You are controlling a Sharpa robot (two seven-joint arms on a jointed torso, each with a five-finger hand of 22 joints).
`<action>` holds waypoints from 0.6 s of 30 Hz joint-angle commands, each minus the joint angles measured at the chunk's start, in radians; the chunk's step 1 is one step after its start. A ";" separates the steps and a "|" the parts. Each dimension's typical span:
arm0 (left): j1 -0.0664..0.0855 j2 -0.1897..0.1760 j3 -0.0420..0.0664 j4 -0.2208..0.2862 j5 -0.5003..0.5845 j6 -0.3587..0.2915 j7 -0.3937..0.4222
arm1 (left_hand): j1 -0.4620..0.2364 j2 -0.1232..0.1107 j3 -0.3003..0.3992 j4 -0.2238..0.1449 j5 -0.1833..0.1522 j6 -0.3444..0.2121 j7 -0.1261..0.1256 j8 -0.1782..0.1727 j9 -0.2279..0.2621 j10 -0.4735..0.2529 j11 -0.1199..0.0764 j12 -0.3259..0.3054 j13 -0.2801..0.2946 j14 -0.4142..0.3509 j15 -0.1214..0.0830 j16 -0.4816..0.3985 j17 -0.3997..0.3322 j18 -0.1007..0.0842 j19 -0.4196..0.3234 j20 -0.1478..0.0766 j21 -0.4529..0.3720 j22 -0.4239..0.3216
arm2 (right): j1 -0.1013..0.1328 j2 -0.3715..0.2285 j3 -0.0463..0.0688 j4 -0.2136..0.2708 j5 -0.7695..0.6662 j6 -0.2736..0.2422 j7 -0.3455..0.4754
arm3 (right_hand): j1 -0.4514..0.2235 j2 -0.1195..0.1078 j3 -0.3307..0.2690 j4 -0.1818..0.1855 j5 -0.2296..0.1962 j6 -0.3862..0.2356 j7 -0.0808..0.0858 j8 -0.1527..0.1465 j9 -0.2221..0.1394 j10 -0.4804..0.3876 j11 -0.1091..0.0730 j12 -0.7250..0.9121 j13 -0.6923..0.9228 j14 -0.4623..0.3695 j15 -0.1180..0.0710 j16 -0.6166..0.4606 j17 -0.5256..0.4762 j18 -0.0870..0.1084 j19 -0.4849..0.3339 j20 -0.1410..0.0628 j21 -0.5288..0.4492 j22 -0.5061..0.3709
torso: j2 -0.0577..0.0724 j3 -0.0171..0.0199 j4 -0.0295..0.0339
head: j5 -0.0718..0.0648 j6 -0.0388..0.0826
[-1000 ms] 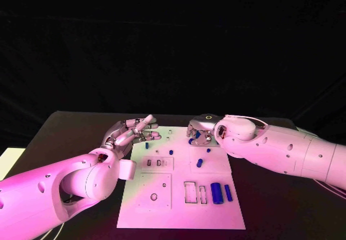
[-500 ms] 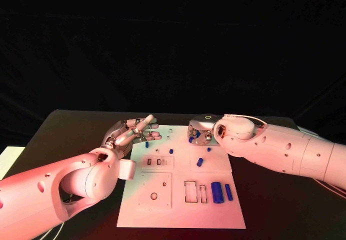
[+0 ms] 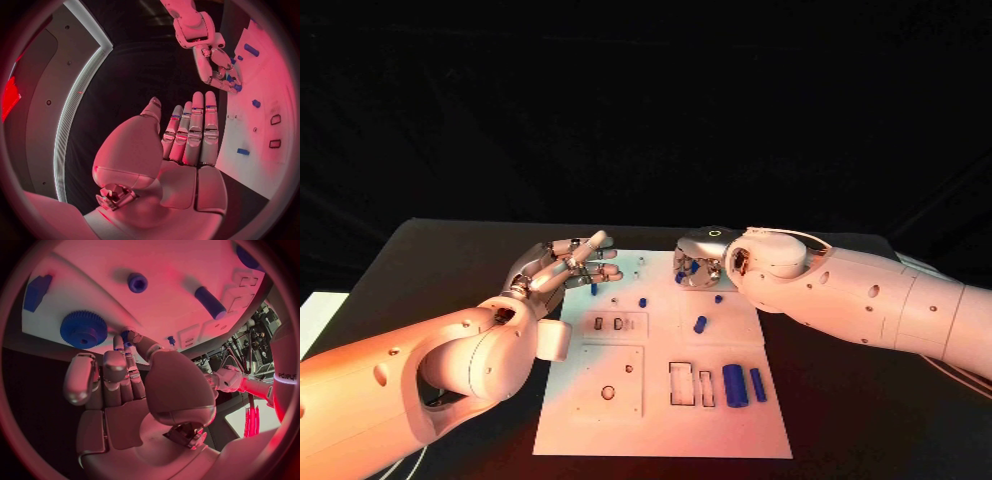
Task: Assemble the parts on the task board
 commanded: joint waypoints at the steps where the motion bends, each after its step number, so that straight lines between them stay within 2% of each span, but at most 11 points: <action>1: 0.001 0.001 0.001 0.001 0.001 0.023 0.003 | 0.008 -0.001 -0.001 -0.006 0.005 -0.001 0.005 -0.006 -0.001 -0.001 0.007 -0.005 -0.001 -0.006 0.002 -0.004 0.001 0.001 0.000 0.003 -0.006 -0.001 | -0.008 -0.008 0.000 0.019 0.005 -0.064 -0.005 | 0.003 -0.001 0.005 0.004 -0.006 0.013 -0.002 0.003 0.003 0.008 0.003 -0.002 -0.001 0.027 0.001 0.011 0.010 -0.020 -0.008 0.000 0.007 0.005 | 0.001 0.0002 0.0033 | 0.003 0.006; 3: 0.001 0.000 0.001 0.001 0.001 0.023 0.003 | 0.008 0.000 0.000 -0.007 0.005 -0.001 0.005 -0.006 -0.001 -0.001 0.007 -0.006 -0.001 -0.006 0.002 -0.005 0.001 0.001 0.000 0.003 -0.006 -0.001 | -0.008 -0.011 0.003 0.027 0.007 -0.095 -0.009 | 0.004 0.001 0.009 0.006 -0.007 0.016 -0.003 0.003 0.004 0.010 0.002 -0.001 -0.002 0.027 0.000 0.015 0.014 -0.021 -0.008 -0.001 0.010 0.009 | 0.002 0.0007 0.0035 | 0.006 0.008; 6: 0.001 -0.001 0.001 0.000 0.001 0.024 0.002 | 0.009 0.000 0.000 -0.007 0.005 -0.001 0.005 -0.006 -0.001 -0.001 0.007 -0.006 -0.001 -0.006 0.002 -0.005 0.001 0.001 0.000 0.003 -0.006 -0.002 | -0.008 -0.012 0.009 0.034 0.008 -0.141 -0.020 | 0.005 0.002 0.011 0.006 -0.008 0.017 -0.003 0.003 0.004 0.011 0.001 -0.001 -0.002 0.027 0.000 0.015 0.013 -0.021 -0.008 -0.001 0.010 0.010 | 0.001 -0.0024 0.0028 | 0.006 0.011; 8: 0.001 -0.002 0.001 -0.001 0.001 0.028 0.002 | 0.009 0.001 0.000 -0.008 0.005 -0.001 0.005 -0.006 -0.001 -0.002 0.007 -0.006 -0.001 -0.006 0.002 -0.005 0.002 0.001 0.000 0.003 -0.007 -0.002 | -0.008 -0.007 0.012 0.032 0.009 -0.172 -0.029 | 0.006 0.005 0.016 0.008 -0.014 0.018 -0.003 0.003 0.004 0.011 0.001 -0.002 -0.003 0.027 0.000 0.018 0.015 -0.021 -0.009 -0.001 0.013 0.012 | 0.002 -0.0029 0.0041 | 0.006 0.012; 9: 0.001 -0.002 0.001 -0.001 0.001 0.029 0.001 | 0.009 0.001 0.000 -0.008 0.005 -0.001 0.005 -0.006 -0.001 -0.002 0.007 -0.006 -0.001 -0.006 0.002 -0.005 0.002 0.001 0.000 0.003 -0.007 -0.002 | -0.007 -0.003 0.014 0.029 0.011 -0.187 -0.033 | 0.008 0.006 0.019 0.009 -0.017 0.019 -0.004 0.003 0.005 0.012 0.001 -0.002 -0.003 0.027 0.000 0.019 0.016 -0.021 -0.009 -0.001 0.014 0.014 | 0.002 -0.0028 0.0048 | 0.007 0.012; 10: 0.001 -0.003 0.001 -0.001 0.001 0.030 0.001 | 0.010 0.001 0.000 -0.009 0.005 -0.002 0.005 -0.006 -0.001 -0.002 0.007 -0.006 -0.001 -0.006 0.002 -0.005 0.002 0.001 0.000 0.003 -0.007 -0.002 | -0.006 0.002 0.015 0.023 0.012 -0.199 -0.037 | 0.008 0.006 0.020 0.010 -0.019 0.019 -0.004 0.002 0.005 0.012 0.001 -0.002 -0.004 0.026 0.000 0.019 0.015 -0.021 -0.010 -0.001 0.015 0.014 | 0.004 -0.0010 0.0037 | 0.009 0.014; 14: 0.001 -0.004 0.001 -0.001 0.001 0.033 0.000 | 0.011 0.002 0.001 -0.010 0.005 -0.003 0.006 -0.007 -0.001 -0.004 0.008 -0.007 -0.001 -0.008 0.002 -0.007 0.003 0.001 -0.001 0.004 -0.009 -0.003 | -0.003 0.033 0.017 -0.005 0.018 -0.228 -0.046 | 0.007 0.004 0.022 0.012 -0.025 0.019 -0.003 0.002 0.005 0.012 0.001 -0.003 -0.005 0.026 0.000 0.019 0.015 -0.021 -0.011 -0.001 0.016 0.014 | 0.004 -0.0018 0.0036 | 0.009 0.015; 18: 0.002 -0.006 0.001 0.001 0.001 0.033 0.000 | 0.012 0.003 0.002 -0.012 0.005 -0.004 0.006 -0.007 -0.001 -0.005 0.008 -0.008 -0.001 -0.010 0.003 -0.009 0.004 0.000 -0.002 0.004 -0.011 -0.004 | -0.002 0.067 0.018 -0.029 0.021 -0.243 -0.051 | 0.005 0.001 0.025 0.015 -0.035 0.020 -0.003 0.001 0.006 0.012 0.001 -0.003 -0.006 0.025 0.000 0.021 0.015 -0.021 -0.012 0.000 0.017 0.015 | 0.007 -0.0009 0.0048 | 0.007 0.017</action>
